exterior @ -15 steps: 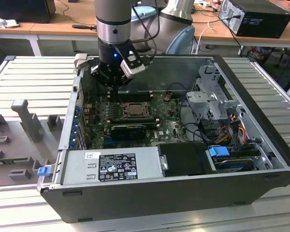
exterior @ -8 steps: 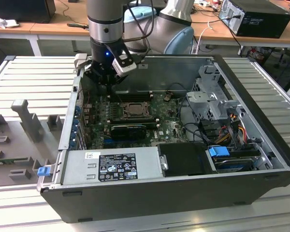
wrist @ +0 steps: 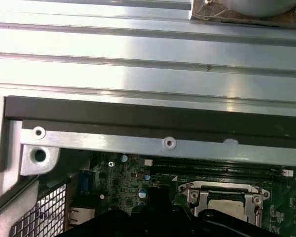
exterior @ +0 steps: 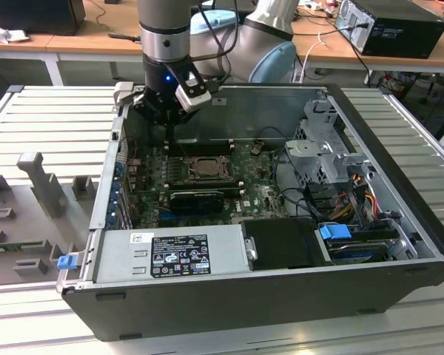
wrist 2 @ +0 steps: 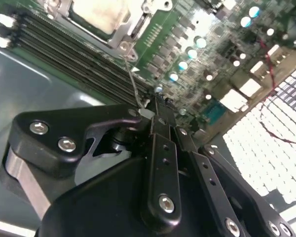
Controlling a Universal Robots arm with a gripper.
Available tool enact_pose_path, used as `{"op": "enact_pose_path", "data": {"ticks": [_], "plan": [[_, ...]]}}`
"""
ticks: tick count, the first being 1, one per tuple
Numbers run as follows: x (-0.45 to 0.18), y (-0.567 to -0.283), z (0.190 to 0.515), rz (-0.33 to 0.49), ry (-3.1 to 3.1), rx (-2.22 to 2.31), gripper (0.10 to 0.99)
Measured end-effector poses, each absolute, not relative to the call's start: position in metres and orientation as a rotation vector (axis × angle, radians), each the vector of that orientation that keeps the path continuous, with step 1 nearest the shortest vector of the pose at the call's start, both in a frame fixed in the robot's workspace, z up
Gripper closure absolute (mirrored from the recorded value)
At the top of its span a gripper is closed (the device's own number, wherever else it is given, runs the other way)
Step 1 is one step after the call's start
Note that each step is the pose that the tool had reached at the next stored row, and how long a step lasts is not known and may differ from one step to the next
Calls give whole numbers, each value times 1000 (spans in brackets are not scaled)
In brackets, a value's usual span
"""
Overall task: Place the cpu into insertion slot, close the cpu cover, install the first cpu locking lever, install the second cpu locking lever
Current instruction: 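Install the first cpu locking lever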
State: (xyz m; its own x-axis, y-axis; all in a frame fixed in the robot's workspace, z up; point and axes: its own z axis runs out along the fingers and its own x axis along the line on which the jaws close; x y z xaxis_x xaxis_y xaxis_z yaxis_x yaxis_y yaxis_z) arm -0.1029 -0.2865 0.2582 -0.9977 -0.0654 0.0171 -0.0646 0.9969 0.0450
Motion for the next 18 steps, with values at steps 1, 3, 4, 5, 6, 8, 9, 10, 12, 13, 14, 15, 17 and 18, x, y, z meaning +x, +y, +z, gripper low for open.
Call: {"op": "enact_pose_path", "data": {"ticks": [1, 3, 4, 5, 6, 8, 9, 10, 12, 13, 14, 15, 17, 18], "plan": [[-101, -286, 258, -69, -3121, 102, 980], [-95, -284, 258, -70, -3121, 102, 980], [-91, -282, 258, -70, -3121, 102, 980], [-87, -281, 258, -70, -3121, 102, 980], [-85, -281, 258, -70, -3121, 102, 980], [-79, -280, 258, -69, -3121, 102, 980], [-76, -279, 258, -69, -3121, 102, 980], [-73, -279, 258, -69, -3121, 102, 980], [-63, -279, 257, -69, -3121, 101, 980], [-62, -279, 257, -69, -3121, 101, 980], [-61, -279, 257, -69, -3121, 100, 980], [-59, -280, 257, -69, -3121, 99, 980], [-55, -280, 255, -69, -3121, 99, 980], [-54, -280, 253, -70, -3122, 99, 980]]}}
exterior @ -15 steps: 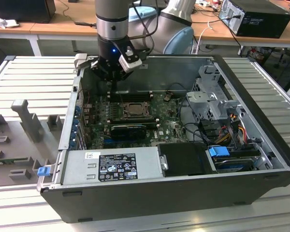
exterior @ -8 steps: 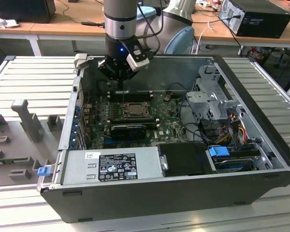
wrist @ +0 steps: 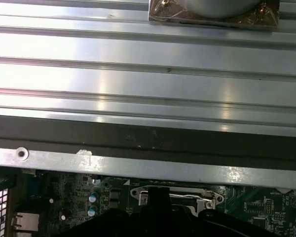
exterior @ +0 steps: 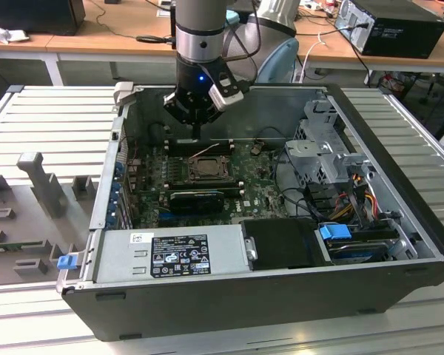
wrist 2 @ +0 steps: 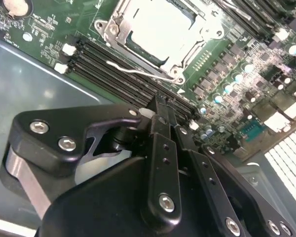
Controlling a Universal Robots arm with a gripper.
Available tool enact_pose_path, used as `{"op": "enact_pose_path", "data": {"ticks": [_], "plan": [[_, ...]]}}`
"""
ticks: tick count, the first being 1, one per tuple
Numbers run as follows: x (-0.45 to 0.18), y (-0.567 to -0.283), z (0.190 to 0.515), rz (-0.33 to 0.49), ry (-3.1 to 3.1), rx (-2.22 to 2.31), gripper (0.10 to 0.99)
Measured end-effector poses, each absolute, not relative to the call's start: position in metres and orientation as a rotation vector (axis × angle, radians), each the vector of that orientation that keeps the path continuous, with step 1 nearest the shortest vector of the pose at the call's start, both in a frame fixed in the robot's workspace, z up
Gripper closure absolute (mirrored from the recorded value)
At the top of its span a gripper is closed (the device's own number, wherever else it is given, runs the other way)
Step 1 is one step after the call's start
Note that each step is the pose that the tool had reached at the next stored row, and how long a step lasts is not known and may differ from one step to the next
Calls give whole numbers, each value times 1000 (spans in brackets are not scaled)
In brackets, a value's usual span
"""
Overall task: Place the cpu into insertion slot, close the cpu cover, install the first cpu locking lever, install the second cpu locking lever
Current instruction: 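Install the first cpu locking lever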
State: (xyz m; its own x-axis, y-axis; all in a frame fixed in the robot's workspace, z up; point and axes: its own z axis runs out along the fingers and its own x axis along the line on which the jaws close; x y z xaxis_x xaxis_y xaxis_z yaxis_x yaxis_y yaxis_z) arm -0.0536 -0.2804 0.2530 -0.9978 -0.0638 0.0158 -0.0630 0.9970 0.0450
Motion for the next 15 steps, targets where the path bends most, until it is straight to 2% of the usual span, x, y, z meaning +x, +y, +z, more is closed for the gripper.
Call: {"op": "enact_pose_path", "data": {"ticks": [15], "plan": [[-37, -281, 232, -85, -3133, 83, 980]]}}
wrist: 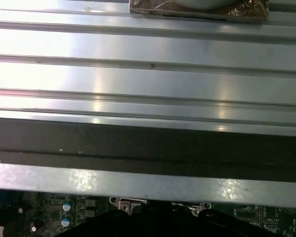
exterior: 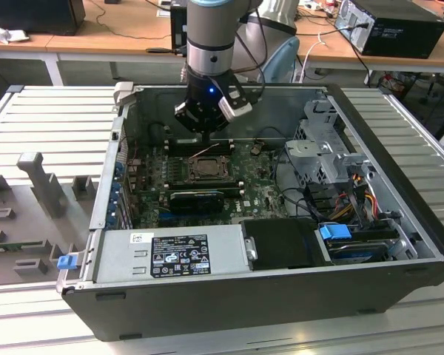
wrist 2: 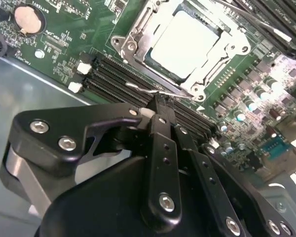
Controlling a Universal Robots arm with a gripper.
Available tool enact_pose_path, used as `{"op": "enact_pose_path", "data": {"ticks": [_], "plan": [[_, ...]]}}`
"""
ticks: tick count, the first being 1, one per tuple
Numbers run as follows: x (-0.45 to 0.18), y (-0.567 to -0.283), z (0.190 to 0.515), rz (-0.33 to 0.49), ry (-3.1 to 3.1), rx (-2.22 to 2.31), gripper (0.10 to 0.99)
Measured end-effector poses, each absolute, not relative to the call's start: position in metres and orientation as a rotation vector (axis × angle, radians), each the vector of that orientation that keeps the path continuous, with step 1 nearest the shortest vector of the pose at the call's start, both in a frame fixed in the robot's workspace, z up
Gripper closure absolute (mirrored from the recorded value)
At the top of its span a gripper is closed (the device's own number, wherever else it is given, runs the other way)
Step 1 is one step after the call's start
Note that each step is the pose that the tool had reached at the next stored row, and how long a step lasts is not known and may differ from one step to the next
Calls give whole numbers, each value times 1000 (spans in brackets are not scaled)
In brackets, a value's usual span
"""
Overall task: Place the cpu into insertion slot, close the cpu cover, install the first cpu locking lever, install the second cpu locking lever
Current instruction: 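Install the first cpu locking lever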
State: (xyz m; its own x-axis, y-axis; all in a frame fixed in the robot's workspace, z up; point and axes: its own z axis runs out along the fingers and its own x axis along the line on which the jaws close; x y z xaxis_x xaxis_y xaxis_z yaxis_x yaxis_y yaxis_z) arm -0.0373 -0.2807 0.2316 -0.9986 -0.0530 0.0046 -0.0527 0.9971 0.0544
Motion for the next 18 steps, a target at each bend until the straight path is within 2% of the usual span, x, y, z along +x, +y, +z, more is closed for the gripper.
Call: {"op": "enact_pose_path", "data": {"ticks": [18], "plan": [[-15, -278, 208, -88, -3134, 116, 980]]}}
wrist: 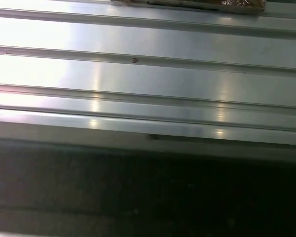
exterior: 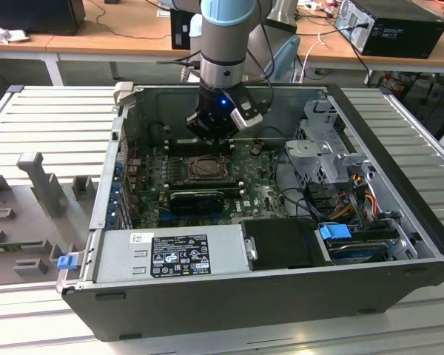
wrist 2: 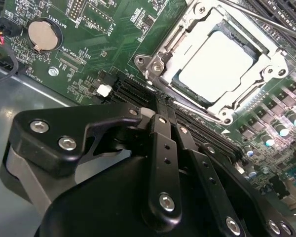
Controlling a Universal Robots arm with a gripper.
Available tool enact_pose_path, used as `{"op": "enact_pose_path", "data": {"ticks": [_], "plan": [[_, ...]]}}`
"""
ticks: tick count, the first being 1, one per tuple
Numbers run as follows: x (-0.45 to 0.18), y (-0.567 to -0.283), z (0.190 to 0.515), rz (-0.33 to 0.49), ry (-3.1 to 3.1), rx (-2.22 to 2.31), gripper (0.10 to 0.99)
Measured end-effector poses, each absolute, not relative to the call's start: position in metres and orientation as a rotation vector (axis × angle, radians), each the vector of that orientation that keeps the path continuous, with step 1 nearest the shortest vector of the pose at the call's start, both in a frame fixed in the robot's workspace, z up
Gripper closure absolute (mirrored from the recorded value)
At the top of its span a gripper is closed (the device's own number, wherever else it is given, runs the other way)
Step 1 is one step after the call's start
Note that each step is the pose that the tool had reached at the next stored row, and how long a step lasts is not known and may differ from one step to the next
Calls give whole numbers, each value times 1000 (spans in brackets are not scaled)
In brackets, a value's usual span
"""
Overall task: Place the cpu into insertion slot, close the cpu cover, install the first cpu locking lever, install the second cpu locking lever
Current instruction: 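Install the first cpu locking lever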
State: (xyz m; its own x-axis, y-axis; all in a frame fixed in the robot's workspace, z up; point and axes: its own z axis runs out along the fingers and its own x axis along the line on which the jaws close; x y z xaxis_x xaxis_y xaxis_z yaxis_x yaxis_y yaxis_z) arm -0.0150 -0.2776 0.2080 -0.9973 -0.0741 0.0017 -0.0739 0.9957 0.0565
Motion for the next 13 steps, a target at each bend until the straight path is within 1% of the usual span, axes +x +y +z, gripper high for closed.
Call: {"op": "enact_pose_path", "data": {"ticks": [13], "plan": [[-15, -279, 204, -86, -3135, 113, 980]]}}
